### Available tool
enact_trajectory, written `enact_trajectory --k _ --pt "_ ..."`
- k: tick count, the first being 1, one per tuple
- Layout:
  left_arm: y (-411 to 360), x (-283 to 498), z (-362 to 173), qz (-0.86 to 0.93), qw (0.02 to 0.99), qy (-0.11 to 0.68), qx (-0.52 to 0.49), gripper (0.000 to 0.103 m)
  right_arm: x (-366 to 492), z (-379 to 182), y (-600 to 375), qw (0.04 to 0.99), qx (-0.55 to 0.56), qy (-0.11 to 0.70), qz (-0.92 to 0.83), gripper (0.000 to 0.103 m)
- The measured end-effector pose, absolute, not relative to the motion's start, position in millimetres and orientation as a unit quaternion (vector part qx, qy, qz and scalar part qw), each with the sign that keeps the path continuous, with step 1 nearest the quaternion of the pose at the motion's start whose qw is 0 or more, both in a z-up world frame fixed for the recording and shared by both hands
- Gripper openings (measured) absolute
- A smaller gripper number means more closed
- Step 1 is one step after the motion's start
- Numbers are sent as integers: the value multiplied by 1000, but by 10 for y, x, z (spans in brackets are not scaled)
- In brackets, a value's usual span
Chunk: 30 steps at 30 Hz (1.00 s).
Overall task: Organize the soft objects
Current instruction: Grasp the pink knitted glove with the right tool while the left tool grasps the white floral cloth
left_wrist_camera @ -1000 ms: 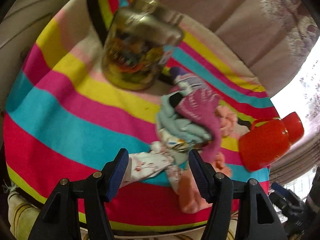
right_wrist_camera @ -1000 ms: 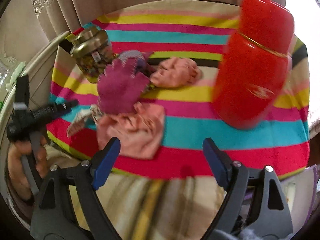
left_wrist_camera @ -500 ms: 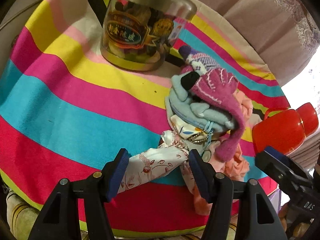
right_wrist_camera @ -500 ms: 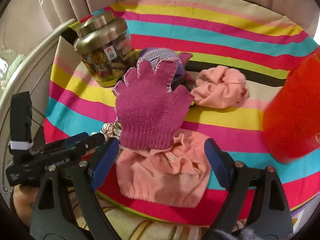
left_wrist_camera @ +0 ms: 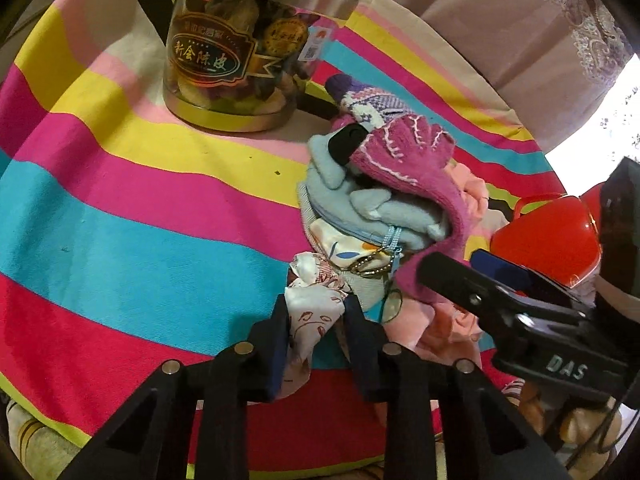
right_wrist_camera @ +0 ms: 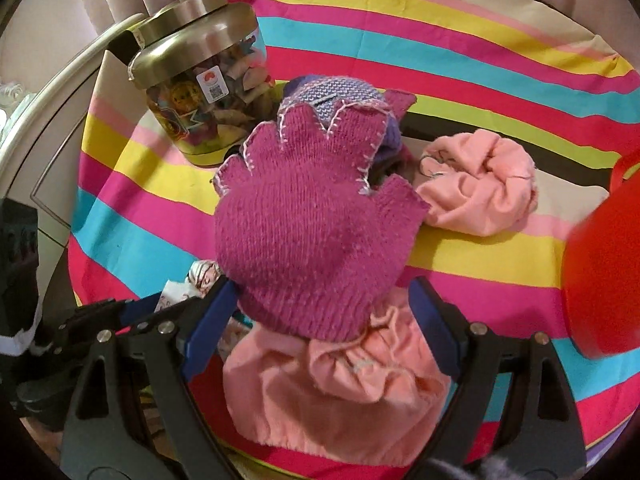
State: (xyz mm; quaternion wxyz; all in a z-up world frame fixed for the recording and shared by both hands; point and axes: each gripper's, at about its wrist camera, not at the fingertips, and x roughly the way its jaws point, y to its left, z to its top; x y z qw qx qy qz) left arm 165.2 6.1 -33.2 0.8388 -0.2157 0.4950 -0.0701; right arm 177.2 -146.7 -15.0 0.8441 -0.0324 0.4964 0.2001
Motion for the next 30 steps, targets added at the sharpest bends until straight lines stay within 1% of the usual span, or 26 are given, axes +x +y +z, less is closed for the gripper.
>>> enact_trajectory --k 3,4,5,6,9,11,12,14,17,20,25,26,30 --pt "76 1670 -325 -74 839 490 -223 25 1796 -169 -1474 844 -27 496 204 88" --pt "86 1677 -330 -74 839 489 -226 24 1803 -174 -1475 844 -25 495 205 87" --pt "111 1664 -326 -76 839 487 -229 24 1811 -180 -1475 843 -22 496 209 82" --pt "127 1656 -322 -77 840 485 -232 24 1814 -184 -1477 841 -18 496 216 79" --pt "157 1649 -307 -79 840 480 -239 23 1796 -181 -1459 839 -21 495 226 63" --pt "172 1636 -295 -80 841 476 -245 23 1769 -177 -1424 839 -30 492 231 49" --pt "185 1632 -290 -81 841 474 -248 23 1756 -174 -1408 840 -36 490 232 46" --pt "205 1624 -288 -82 841 472 -252 23 1740 -171 -1409 839 -38 489 234 38" --pt "233 1604 -270 -83 843 466 -258 22 1707 -131 -1461 842 -32 485 232 34" --pt "280 1573 -233 -86 846 455 -265 19 1662 -67 -1542 848 -23 478 228 31" --pt "303 1528 -159 -90 855 432 -274 15 1602 71 -1694 861 -5 460 219 31" --pt "318 1513 -143 -92 856 426 -277 9 1601 86 -1710 862 -3 458 217 31" --pt "369 1464 -69 -93 863 404 -288 7 1588 175 -1830 871 9 446 206 31"
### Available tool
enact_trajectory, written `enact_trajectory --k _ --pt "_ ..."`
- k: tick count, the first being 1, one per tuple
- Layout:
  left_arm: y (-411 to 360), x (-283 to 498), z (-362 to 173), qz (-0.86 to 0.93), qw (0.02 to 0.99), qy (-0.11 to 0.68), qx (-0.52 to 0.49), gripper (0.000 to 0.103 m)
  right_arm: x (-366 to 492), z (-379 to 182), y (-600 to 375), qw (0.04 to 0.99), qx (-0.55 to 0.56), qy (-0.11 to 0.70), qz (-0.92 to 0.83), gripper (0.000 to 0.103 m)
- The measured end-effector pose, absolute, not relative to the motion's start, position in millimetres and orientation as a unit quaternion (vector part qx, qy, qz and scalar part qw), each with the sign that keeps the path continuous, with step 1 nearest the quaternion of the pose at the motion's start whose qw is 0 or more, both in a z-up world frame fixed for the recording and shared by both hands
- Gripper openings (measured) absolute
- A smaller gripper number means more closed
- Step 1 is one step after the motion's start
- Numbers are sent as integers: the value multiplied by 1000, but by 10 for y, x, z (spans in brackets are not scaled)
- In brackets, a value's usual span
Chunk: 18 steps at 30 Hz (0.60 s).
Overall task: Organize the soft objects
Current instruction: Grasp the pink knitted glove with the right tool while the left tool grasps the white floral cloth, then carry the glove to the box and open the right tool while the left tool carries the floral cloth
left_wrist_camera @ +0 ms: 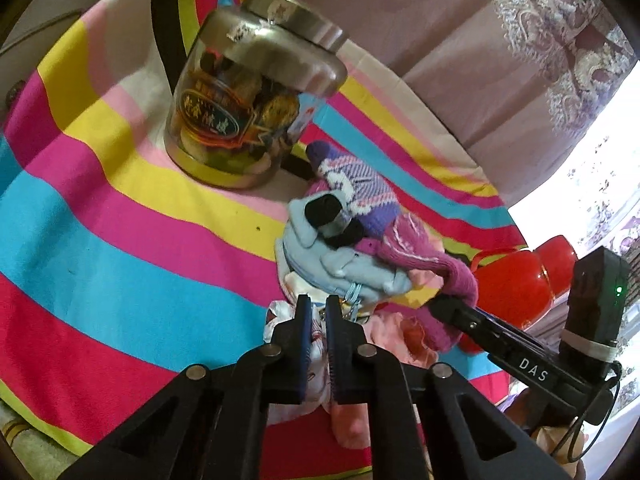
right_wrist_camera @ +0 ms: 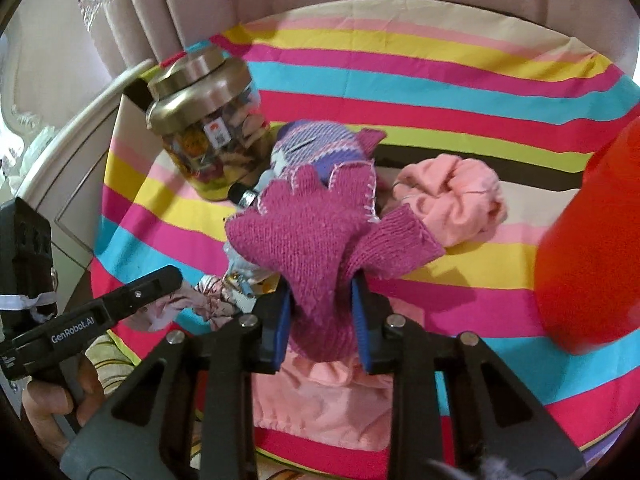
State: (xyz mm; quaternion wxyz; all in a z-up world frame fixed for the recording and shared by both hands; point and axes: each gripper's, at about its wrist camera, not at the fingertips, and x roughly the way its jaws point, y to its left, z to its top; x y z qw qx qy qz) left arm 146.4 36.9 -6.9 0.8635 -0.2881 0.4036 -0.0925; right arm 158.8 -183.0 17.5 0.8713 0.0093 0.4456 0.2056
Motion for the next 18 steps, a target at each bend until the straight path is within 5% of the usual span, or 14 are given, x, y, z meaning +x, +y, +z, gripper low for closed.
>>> enact_trajectory --k 7,9,11,16,18 --pt "481 1511 -165 -75 846 419 -321 16 1471 423 -2028 890 9 416 186 31" --pt "494 1524 -207 -71 840 429 -324 44 1414 507 -2101 895 8 408 179 31" --pt "442 1542 -231 -66 840 441 -310 59 1349 559 -2187 897 9 406 175 31" --pt "164 1626 -331 -68 832 494 -242 58 1152 617 -2467 897 22 411 159 31" --pt "55 1651 -391 -66 829 512 -215 37 1055 619 -2615 897 25 416 150 31"
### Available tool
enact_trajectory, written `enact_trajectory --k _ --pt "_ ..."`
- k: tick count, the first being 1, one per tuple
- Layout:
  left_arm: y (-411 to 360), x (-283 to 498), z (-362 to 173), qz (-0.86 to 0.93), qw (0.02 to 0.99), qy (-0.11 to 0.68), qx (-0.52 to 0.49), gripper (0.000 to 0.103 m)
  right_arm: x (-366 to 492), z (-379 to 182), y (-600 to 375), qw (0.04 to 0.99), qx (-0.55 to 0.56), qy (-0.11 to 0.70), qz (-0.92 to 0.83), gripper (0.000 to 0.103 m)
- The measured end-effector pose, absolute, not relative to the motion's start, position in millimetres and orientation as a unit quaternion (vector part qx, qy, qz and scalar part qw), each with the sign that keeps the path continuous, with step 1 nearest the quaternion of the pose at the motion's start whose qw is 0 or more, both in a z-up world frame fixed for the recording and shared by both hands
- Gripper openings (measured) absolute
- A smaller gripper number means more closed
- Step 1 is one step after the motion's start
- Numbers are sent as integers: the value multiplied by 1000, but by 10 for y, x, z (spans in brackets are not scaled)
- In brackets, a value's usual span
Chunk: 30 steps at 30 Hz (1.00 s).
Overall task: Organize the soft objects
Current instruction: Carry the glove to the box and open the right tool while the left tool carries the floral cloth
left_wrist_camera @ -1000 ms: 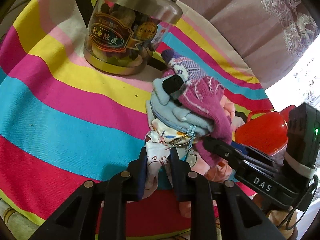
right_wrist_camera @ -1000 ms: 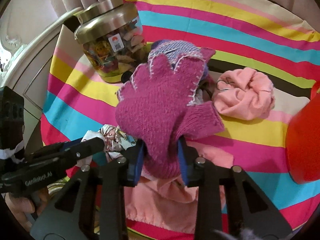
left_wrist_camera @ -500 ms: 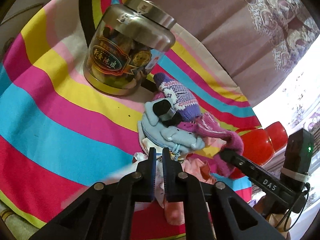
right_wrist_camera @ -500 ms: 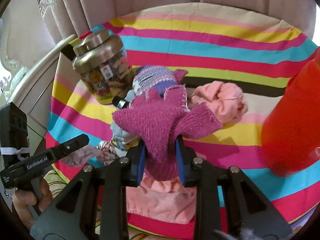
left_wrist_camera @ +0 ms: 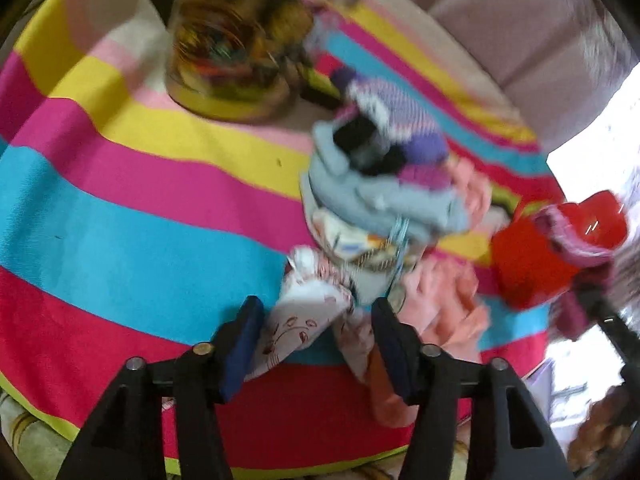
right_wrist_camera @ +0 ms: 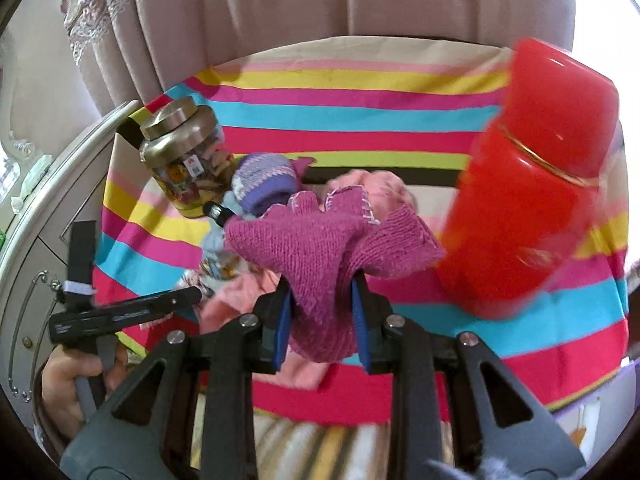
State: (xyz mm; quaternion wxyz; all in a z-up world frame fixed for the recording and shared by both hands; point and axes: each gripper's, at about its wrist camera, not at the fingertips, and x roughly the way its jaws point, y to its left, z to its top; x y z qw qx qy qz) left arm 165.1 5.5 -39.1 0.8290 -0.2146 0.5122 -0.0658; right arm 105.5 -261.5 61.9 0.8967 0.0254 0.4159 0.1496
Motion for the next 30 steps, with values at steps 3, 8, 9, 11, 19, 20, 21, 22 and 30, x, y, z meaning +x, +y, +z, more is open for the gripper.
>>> enact_trajectory --k 3,8,9,11,19,20,21,22,30 --pt "23 1642 -394 -68 828 515 -211 20 945 616 -2795 896 32 422 137 31" --pt "92 1522 -237 -43 846 487 -215 17 727 629 -3092 897 36 424 120 31" --pt "125 1485 -194 -32 849 479 -219 17 680 630 -3155 897 37 425 116 31" --pt "181 1413 -116 -15 857 464 -225 17 599 632 -3254 897 39 426 110 31" --pt "115 1240 385 -5 902 369 -225 17 221 707 -3789 901 50 426 65 31" --pt "80 1213 451 -13 905 359 -228 17 156 721 -3878 902 51 426 56 31" --pt "45 1188 509 -21 908 352 -229 17 106 732 -3955 902 52 426 49 31" --pt "15 1166 571 -29 910 345 -229 17 46 739 -4043 902 53 427 39 31" --pt "-571 1034 935 -130 913 322 -215 17 -488 649 -4576 887 50 459 -11 31"
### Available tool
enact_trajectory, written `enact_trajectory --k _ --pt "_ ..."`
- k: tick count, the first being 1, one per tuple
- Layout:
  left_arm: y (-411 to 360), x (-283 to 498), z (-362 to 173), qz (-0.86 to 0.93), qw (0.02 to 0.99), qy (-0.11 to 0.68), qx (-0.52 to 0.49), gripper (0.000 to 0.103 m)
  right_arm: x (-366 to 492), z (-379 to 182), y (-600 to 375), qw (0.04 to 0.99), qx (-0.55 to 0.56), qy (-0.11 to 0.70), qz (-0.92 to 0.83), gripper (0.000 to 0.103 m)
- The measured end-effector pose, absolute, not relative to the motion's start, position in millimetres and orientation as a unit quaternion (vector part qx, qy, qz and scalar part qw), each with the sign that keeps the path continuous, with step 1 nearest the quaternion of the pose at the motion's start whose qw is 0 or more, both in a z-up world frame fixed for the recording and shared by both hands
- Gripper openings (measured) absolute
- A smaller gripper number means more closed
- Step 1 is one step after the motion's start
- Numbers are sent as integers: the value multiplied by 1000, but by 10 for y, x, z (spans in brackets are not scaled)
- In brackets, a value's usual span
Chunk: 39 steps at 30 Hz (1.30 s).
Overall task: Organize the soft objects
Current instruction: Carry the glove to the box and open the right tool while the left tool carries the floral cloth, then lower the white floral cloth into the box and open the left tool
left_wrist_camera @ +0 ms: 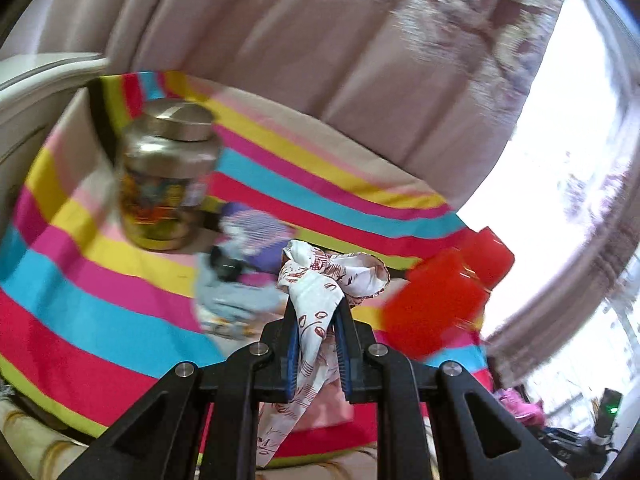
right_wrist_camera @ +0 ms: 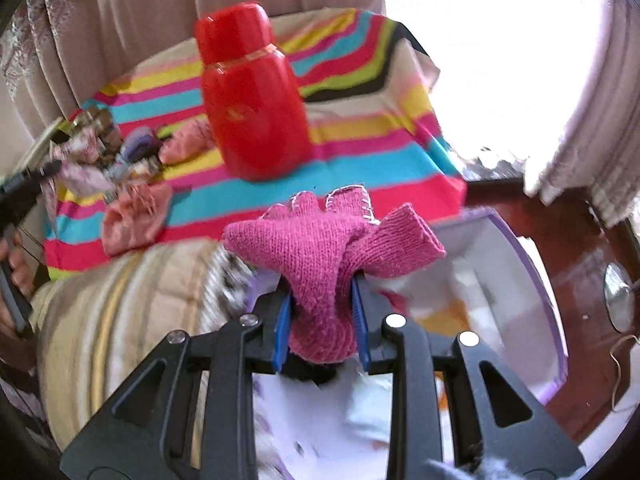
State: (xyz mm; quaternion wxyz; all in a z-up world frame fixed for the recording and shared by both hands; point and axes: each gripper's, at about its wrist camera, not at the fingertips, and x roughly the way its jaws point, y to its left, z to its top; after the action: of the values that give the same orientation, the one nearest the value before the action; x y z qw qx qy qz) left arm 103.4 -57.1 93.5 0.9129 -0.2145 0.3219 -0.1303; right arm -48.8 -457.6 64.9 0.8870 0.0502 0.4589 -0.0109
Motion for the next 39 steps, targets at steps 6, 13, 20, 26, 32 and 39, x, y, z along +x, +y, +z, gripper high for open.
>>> enact_trajectory --k 6,13,20,26,32,39 --pt "-1157 849 1086 -209 899 331 -196 17 -843 402 -4727 866 61 497 -16 31" --pt "-1711 623 1172 -272 885 339 -166 17 -1120 34 -4773 833 67 549 2 34" --pt "-2143 455 1202 -317 869 353 -138 17 -1285 -149 -4669 806 34 590 37 68" --pt "-2507 342 1160 -362 844 377 -119 17 -1357 15 -4902 825 53 563 10 73" --pt "-2873 245 1016 -412 800 423 -111 17 -1364 172 -5152 842 60 535 -33 73" --pt "-3231 68 865 -459 752 465 -90 31 -1372 262 -5372 852 83 513 -61 74"
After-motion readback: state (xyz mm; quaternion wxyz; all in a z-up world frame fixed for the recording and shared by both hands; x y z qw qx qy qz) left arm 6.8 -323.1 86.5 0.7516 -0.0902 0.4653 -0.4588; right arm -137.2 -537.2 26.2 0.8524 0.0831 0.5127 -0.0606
